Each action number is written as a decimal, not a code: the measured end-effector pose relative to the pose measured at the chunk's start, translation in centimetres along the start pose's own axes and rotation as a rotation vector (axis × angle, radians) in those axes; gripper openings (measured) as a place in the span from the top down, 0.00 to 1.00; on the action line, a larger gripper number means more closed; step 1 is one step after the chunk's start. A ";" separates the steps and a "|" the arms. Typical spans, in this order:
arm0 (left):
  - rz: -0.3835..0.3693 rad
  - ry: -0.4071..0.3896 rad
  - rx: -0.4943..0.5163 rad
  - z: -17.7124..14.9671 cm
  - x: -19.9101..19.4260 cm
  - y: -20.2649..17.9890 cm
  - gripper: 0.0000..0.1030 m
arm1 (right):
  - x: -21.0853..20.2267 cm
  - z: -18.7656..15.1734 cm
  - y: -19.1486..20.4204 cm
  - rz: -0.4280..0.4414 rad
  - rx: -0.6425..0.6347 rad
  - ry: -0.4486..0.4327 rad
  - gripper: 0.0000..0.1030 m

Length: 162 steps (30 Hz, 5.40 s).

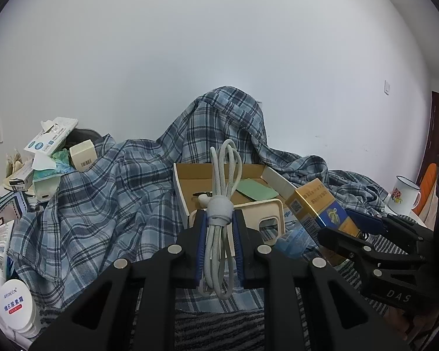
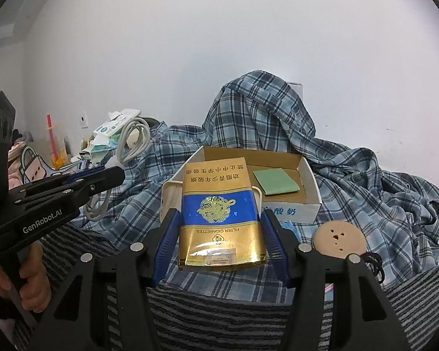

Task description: Organize soft objects

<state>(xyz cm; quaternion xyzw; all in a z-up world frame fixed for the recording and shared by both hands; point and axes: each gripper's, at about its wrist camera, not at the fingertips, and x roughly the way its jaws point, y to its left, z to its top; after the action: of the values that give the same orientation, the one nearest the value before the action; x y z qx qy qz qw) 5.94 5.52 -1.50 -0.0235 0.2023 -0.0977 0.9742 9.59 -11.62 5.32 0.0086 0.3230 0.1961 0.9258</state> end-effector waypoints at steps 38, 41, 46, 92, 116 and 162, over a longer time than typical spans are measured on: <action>0.092 0.056 0.004 13.2 14.9 -3.1 0.83 | 6.8 12.7 -8.3 -0.202 0.099 -0.172 0.46; 0.086 0.111 -0.030 12.0 16.7 -2.2 0.83 | 8.6 11.1 -8.2 -0.204 0.098 -0.107 0.46; 0.087 0.197 -0.050 9.9 18.7 -0.9 0.83 | 12.1 9.8 -8.7 -0.166 0.114 -0.028 0.46; 0.123 -0.117 -0.032 14.2 7.5 -1.8 0.00 | 9.9 10.7 -9.1 -0.143 0.073 -0.013 0.10; 0.069 -0.184 0.019 5.0 -0.7 -4.9 0.00 | -2.8 6.2 -8.9 -0.191 0.058 -0.197 0.00; 0.131 -0.118 0.033 2.5 2.3 -4.7 0.96 | -1.2 1.6 -9.3 -0.215 0.035 -0.197 0.00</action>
<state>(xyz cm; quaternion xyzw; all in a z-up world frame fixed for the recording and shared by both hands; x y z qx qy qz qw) 8.12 0.52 0.29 0.0000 0.1439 -0.0357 0.9890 13.08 -20.49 5.97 0.0094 0.2329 0.0886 0.9684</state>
